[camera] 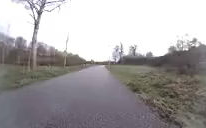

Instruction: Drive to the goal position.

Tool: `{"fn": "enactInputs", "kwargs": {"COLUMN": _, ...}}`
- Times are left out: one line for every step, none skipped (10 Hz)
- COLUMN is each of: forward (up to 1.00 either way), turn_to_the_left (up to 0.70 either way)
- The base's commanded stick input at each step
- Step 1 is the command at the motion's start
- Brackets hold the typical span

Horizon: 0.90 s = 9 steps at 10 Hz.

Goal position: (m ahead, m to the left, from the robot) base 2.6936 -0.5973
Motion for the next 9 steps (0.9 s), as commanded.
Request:
{"fn": "enactInputs", "kwargs": {"forward": 0.7, "turn_to_the_left": 0.0}}
{"fn": "enactInputs", "kwargs": {"forward": 0.7, "turn_to_the_left": 0.0}}
{"fn": "enactInputs", "kwargs": {"forward": 0.7, "turn_to_the_left": 0.0}}
{"fn": "enactInputs", "kwargs": {"forward": 0.7, "turn_to_the_left": 0.0}}
{"fn": "enactInputs", "kwargs": {"forward": 0.7, "turn_to_the_left": 0.0}}
{"fn": "enactInputs", "kwargs": {"forward": 0.7, "turn_to_the_left": 0.0}}
{"fn": "enactInputs", "kwargs": {"forward": 0.7, "turn_to_the_left": 0.0}}
{"fn": "enactInputs", "kwargs": {"forward": 0.7, "turn_to_the_left": 0.0}}
{"fn": "enactInputs", "kwargs": {"forward": 0.7, "turn_to_the_left": 0.0}}
